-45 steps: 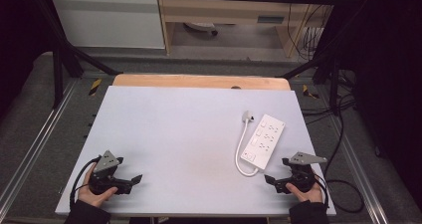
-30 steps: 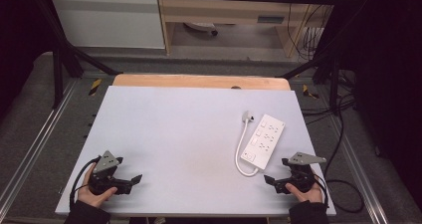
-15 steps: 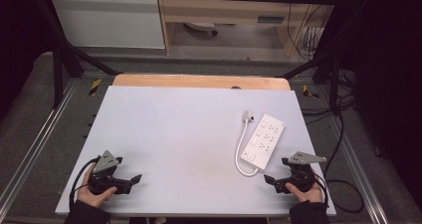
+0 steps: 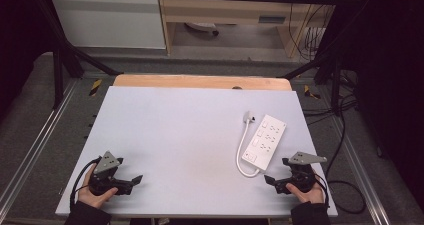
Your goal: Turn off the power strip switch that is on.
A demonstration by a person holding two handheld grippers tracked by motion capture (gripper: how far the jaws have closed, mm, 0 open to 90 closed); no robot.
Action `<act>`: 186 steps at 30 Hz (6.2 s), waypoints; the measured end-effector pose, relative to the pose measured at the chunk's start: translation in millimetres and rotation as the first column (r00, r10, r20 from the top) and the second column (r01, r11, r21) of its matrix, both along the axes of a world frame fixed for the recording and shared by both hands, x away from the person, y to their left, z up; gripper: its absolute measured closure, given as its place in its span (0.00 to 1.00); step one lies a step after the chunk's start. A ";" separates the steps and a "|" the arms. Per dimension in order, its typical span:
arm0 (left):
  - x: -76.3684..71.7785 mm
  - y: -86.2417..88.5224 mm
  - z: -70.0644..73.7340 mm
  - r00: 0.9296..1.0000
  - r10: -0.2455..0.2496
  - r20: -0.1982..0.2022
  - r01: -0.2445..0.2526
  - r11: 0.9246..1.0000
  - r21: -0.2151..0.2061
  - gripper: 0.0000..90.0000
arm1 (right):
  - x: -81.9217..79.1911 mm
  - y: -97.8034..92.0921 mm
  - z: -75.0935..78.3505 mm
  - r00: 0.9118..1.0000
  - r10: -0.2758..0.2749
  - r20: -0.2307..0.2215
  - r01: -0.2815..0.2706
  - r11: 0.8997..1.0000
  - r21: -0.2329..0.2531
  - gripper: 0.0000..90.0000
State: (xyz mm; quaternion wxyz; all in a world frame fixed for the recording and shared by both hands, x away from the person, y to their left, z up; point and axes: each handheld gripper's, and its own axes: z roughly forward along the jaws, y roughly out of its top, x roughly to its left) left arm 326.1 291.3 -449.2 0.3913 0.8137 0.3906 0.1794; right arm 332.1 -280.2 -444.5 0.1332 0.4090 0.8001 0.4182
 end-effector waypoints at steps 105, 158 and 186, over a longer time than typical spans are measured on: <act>0.3 0.4 0.8 1.000 0.018 0.010 -0.018 1.000 0.011 0.04 | 29.8 30.2 35.4 0.999 -0.014 0.051 0.015 0.999 -0.030 0.47; -0.2 1.5 1.8 1.000 0.029 0.012 -0.029 1.000 0.008 0.04 | 66.3 40.3 27.4 0.996 -0.082 0.019 0.082 0.997 0.004 1.00; 0.0 2.0 1.2 0.999 0.030 0.012 -0.030 0.999 0.011 0.04 | 87.4 44.6 16.2 0.992 -0.122 0.043 0.123 0.992 -0.019 1.00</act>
